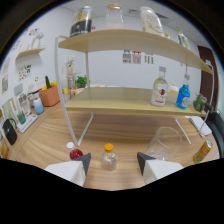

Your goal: Make me a cup of Vodka Sunrise.

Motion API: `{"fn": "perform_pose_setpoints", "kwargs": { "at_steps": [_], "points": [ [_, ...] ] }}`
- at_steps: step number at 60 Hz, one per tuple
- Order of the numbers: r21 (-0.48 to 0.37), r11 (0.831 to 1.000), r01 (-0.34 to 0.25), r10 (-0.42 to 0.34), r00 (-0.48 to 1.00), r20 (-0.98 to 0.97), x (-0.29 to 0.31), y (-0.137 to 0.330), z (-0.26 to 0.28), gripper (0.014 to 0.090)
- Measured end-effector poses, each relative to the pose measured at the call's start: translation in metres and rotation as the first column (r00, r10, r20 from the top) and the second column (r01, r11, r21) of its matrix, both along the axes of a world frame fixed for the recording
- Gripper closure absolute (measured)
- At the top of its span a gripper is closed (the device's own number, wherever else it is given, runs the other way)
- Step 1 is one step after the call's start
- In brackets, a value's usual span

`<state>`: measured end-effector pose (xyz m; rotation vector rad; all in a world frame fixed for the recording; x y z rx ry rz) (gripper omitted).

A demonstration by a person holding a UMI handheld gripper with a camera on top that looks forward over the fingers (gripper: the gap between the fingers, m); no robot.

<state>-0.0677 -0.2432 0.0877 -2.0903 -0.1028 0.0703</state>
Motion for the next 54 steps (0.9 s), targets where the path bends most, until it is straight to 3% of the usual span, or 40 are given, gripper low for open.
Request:
{"fn": "perform_pose_setpoints", "kwargs": {
  "at_steps": [7,31,42,54],
  "points": [
    [0.040,0.999,0.034,-0.033,0.999,-0.031,0.018,-0.023,0.033,0.0185],
    [0.052,0.980,0.192,-0.192,0.981,0.009,0.118,-0.092,0.079,0.0182],
    [0.171,0.962,0.213,-0.216,0.976,-0.003,0.145,-0.067,0.165,0.0181],
    [0.327,0.925,0.191,-0.182,0.982,-0.057,0.159,-0.004,0.266,0.0183]
  ]
}}
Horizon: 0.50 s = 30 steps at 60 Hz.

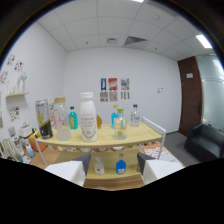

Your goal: Make me a cup of Vodka Sunrise.

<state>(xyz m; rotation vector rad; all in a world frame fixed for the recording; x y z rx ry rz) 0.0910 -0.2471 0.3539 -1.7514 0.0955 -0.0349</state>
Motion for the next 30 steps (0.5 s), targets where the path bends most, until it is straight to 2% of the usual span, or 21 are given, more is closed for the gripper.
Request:
{"fn": "perform_pose_setpoints", "kwargs": {
  "at_steps": [9,17,25,30],
  "points": [
    [0.068,0.997,-0.024,0.023,1.000,0.006,0.013,0.058,0.039,0.0186],
    [0.046,0.999,-0.010,0.010,1.000,0.008,0.031,0.102,0.041,0.0248],
    [-0.008,1.000,-0.018,0.018,1.000,0.001,0.036,0.138,0.026,0.0395],
    [-0.046,0.999,-0.025,0.026,1.000,0.017,0.036,0.148,0.015,0.0541]
  ]
}}
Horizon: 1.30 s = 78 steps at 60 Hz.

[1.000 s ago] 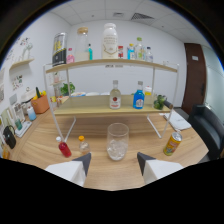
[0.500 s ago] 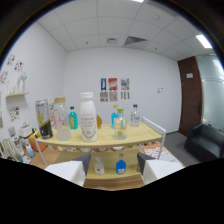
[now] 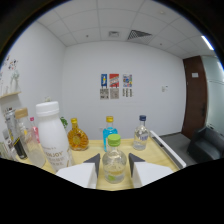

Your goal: Make me a cup of Vodka Sunrise.

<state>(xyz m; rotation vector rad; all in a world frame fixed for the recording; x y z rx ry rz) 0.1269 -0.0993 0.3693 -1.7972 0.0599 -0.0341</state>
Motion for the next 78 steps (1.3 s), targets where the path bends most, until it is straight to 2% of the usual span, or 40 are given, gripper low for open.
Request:
{"fn": "perform_pose_setpoints", "kwargs": {
  "at_steps": [3,8,21,31,37,48,51,60,69,78],
  "points": [
    [-0.001,1.000,0.005,-0.005,1.000,0.012,0.002,0.004,-0.003,0.0670],
    [0.017,1.000,0.014,-0.015,0.999,0.030,0.002,0.004,-0.002,0.0676],
    [0.040,0.998,-0.044,0.044,0.999,0.005,-0.008,-0.007,0.008,0.0689],
    [0.105,0.993,-0.050,0.056,0.997,-0.056,-0.004,-0.047,0.031,0.0687],
    [0.112,0.992,-0.051,0.058,0.996,-0.065,-0.001,-0.077,0.019,0.0689],
    [-0.006,1.000,-0.018,0.018,0.998,-0.055,0.004,-0.109,-0.082,0.0689],
    [-0.050,0.999,-0.010,0.007,0.998,-0.069,0.001,-0.112,-0.115,0.0689],
    [-0.114,0.993,0.000,-0.009,0.997,-0.079,-0.001,-0.113,-0.184,0.0688],
    [-0.146,0.989,0.004,0.010,0.996,0.091,0.007,-0.107,-0.204,0.0688],
    [-0.178,0.984,-0.025,0.097,0.906,0.411,0.012,-0.099,-0.201,0.0691]
  ]
}}
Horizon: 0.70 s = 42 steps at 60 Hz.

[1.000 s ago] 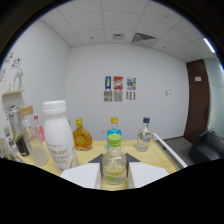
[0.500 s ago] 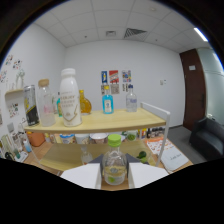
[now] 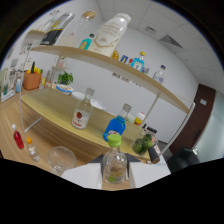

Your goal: Make me a cup of Vodka Sunrise.

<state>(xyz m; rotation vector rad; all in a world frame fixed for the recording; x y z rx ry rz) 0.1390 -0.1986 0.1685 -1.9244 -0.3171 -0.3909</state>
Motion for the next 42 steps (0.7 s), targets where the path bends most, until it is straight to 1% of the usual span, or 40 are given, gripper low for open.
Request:
{"fn": "perform_pose_setpoints", "kwargs": {
  "at_steps": [7,13,18,24,30,34,38,40,42],
  "points": [
    [-0.034,0.997,-0.066,0.073,0.957,0.279,0.002,0.004,0.006,0.0692],
    [-0.080,0.987,-0.137,0.159,0.849,0.504,-0.002,0.008,0.010,0.0690],
    [-0.135,0.974,-0.184,0.227,0.718,0.659,-0.006,0.011,0.010,0.0690],
    [-0.197,0.953,-0.232,0.292,0.517,0.805,-0.013,0.015,0.014,0.0691],
    [-0.271,0.930,-0.250,0.338,0.287,0.896,-0.019,0.016,0.012,0.0691],
    [-0.315,0.908,-0.277,0.362,0.139,0.922,-0.027,0.016,0.010,0.0691],
    [-0.370,0.900,-0.229,0.382,0.010,0.924,-0.022,0.015,0.006,0.0692],
    [-0.369,0.899,-0.236,0.374,-0.023,0.927,-0.024,0.016,0.007,0.0692],
    [-0.376,0.899,-0.226,0.373,-0.054,0.926,-0.024,0.015,0.007,0.0690]
  ]
}}
